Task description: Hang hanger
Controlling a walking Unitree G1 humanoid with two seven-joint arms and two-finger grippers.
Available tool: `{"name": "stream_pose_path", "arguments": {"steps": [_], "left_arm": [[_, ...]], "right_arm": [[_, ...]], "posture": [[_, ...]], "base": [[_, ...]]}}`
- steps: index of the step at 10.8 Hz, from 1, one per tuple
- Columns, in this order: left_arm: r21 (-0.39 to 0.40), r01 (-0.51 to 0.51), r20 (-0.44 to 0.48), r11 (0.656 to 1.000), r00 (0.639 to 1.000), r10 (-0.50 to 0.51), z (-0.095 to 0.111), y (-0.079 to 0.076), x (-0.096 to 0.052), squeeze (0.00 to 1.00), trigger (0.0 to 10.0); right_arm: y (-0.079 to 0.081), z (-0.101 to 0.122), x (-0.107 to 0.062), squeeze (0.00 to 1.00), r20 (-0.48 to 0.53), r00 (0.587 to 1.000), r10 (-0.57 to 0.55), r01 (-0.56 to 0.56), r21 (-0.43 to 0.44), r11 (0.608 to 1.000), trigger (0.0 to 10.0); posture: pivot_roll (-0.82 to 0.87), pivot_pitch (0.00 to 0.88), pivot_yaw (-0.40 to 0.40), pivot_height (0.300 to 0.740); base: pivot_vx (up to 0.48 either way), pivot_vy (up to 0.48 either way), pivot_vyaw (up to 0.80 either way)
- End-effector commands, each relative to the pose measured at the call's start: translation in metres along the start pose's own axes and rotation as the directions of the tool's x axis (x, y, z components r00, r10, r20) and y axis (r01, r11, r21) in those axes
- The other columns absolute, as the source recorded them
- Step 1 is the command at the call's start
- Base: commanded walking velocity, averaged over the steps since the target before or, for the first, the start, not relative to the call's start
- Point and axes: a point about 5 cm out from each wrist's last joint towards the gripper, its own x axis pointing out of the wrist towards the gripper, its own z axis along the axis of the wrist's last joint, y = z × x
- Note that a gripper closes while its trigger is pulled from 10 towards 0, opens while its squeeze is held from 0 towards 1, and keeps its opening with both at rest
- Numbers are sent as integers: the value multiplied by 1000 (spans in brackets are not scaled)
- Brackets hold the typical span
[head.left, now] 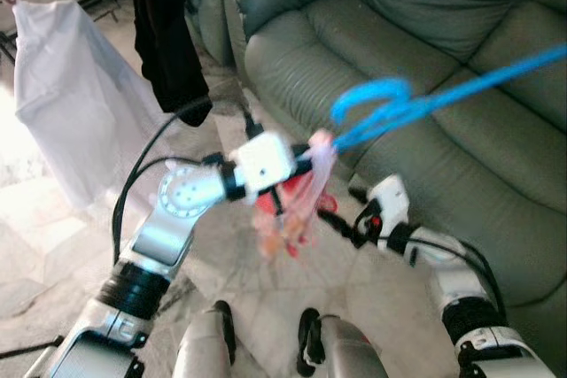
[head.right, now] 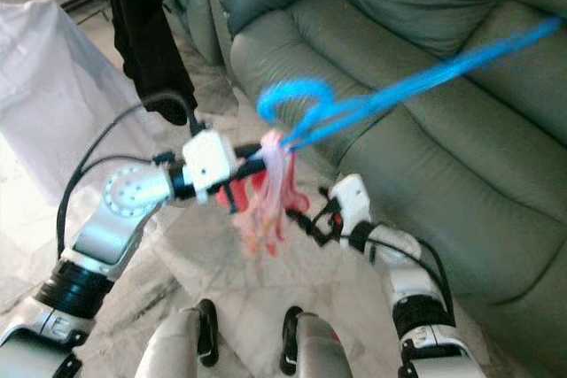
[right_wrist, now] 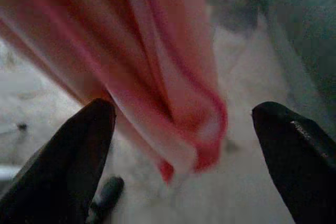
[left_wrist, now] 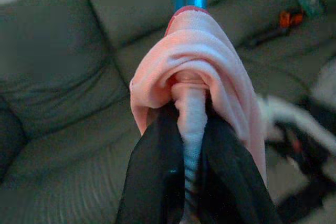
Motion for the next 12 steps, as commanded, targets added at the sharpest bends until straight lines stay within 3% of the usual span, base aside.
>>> {"name": "stream_pose_path", "arguments": {"steps": [1, 3, 5, 6, 7, 8, 11, 12], "left_arm": [[25, -22, 83, 999, 996, 20, 23, 8, 4, 0, 0], [21, -65, 192, 998, 980, 59, 61, 22, 6, 0, 0], [-13, -80, 238, 997, 968, 81, 80, 26, 5, 0, 0], [-10, -78, 214, 997, 974, 78, 74, 25, 4, 0, 0], [-23, -74, 126, 997, 989, 76, 50, 19, -1, 0, 0], [-28, -68, 57, 997, 996, 69, 32, 13, -4, 0, 0], [-42, -39, 33, 998, 999, 41, 22, 3, -1, 0, 0], [-36, -31, 38, 999, 999, 32, 22, 3, -1, 0, 0]], "right_arm": [[-4, -13, -6, 31, -55, 998, -38, 39, 20, 999, 10000], [-21, -27, -12, 24, -148, 964, -221, 232, 57, 971, 10000], [-25, -17, -7, 20, -90, 964, -249, 257, 92, 962, 9843], [-21, -9, -3, 0, -26, 981, -192, 194, 103, 976, 10000], [-13, 12, -3, 0, 110, 993, -34, 30, 36, 999, 10000], [-8, 16, -16, 0, 136, 986, 94, -91, -29, 995, 10000], [6, 18, -59, 0, 93, 929, 357, -351, -74, 933, 10000], [-1, 24, -63, 0, 100, 945, 311, -297, -127, 946, 10000]], "posture": [[14, 216, -32, 740], [40, 214, -40, 740], [50, 214, -43, 740], [54, 214, -42, 740], [43, 215, -41, 740], [28, 219, -40, 740], [0, 224, -34, 740], [-5, 225, -33, 740]], "base": [[0, 0, 0], [0, 0, 0], [0, 0, 0], [0, 0, 0], [0, 0, 0], [0, 0, 0], [0, 0, 0], [0, 0, 0]]}}
